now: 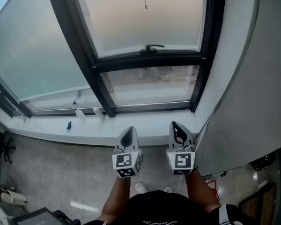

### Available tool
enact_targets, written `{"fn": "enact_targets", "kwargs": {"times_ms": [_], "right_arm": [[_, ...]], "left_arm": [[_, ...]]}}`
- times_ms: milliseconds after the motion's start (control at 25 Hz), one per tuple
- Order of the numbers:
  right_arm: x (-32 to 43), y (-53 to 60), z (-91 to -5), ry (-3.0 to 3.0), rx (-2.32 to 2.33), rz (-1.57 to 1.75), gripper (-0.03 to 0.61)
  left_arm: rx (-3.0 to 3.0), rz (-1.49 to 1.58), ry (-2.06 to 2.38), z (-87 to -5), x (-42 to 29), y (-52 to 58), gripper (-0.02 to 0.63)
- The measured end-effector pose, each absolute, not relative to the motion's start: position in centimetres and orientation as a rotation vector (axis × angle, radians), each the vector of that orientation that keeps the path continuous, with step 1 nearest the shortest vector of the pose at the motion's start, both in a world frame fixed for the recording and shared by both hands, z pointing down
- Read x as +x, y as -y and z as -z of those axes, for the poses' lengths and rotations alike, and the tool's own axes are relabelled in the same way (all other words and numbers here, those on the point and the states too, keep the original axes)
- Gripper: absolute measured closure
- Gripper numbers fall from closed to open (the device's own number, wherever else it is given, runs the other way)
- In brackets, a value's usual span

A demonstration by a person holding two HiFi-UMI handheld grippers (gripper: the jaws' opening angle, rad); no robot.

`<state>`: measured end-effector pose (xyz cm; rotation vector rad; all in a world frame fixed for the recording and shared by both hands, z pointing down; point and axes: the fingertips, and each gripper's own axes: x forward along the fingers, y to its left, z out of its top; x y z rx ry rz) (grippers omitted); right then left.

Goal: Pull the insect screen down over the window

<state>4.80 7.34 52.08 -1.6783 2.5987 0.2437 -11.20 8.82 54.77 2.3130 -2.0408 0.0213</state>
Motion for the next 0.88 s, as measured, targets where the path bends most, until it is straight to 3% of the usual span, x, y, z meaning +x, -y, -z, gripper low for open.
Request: {"fn": "enact_targets", "kwargs": {"times_ms": [880], "right_arm": [[5.3, -6.9, -55.1, -2.605, -1.785, -0.178, 0.577]], "left_arm": [[2.387, -0.070, 2.052, -55.1, -10.7, -9.1, 0.611]]}}
